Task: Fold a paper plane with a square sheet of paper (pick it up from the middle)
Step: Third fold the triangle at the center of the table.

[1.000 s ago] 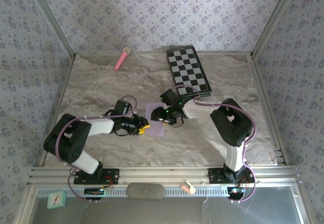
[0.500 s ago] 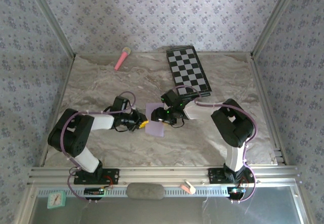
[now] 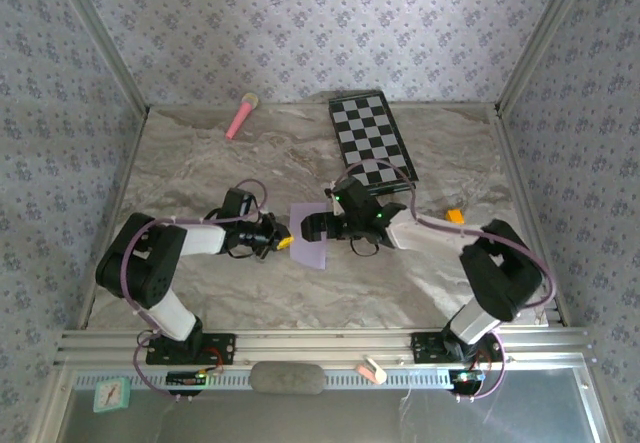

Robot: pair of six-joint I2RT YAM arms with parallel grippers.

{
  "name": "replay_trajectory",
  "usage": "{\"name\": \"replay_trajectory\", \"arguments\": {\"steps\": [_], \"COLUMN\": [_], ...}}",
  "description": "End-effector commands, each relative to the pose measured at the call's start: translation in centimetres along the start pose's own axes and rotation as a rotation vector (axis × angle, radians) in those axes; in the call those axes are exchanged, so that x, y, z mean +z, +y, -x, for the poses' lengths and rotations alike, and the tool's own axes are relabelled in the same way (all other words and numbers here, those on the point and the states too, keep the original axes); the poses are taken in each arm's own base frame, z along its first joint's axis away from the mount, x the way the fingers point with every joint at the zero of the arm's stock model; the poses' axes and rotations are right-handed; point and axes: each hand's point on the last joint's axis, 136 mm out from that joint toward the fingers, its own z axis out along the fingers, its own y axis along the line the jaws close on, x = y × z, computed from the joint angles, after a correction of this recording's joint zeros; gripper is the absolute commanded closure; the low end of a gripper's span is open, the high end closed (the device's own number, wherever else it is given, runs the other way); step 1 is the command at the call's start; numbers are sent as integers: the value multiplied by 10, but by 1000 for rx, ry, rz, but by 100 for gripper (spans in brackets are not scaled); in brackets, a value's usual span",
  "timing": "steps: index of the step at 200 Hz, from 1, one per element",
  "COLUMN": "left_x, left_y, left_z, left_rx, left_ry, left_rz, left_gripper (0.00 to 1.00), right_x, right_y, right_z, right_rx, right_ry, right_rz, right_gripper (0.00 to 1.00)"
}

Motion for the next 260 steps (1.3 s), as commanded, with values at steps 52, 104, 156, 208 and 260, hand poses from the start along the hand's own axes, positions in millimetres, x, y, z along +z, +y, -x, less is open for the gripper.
{"name": "replay_trajectory", "arguments": {"steps": [52,104,156,208,260], "left_x": [-9,-6,-4,-4,-3], "left_y": [-24,-27,-27,-27,-26], "left_z": [1,-2,-4,-4,-4], "left_rx": [-42,-35,-36,-34,-36], "left_ry": [-25,-16,-9,-7,-4], "left_rz": [-9,-5,0,0,2], "left_gripper": [100,100,100,100,100], "right_x": [-15,5,27,20,20], "right_y": [21,54,40,33,39], "right_z": [-4,-37,-42,-33,-39], "right_rx": [-553,-821,-854,-856,-883], "right_ry": [-156,-208,-193,-249,-229], "right_rz": [-107,-62,-171,-223,-175], "right_gripper": [1,4,10,40,58]}}
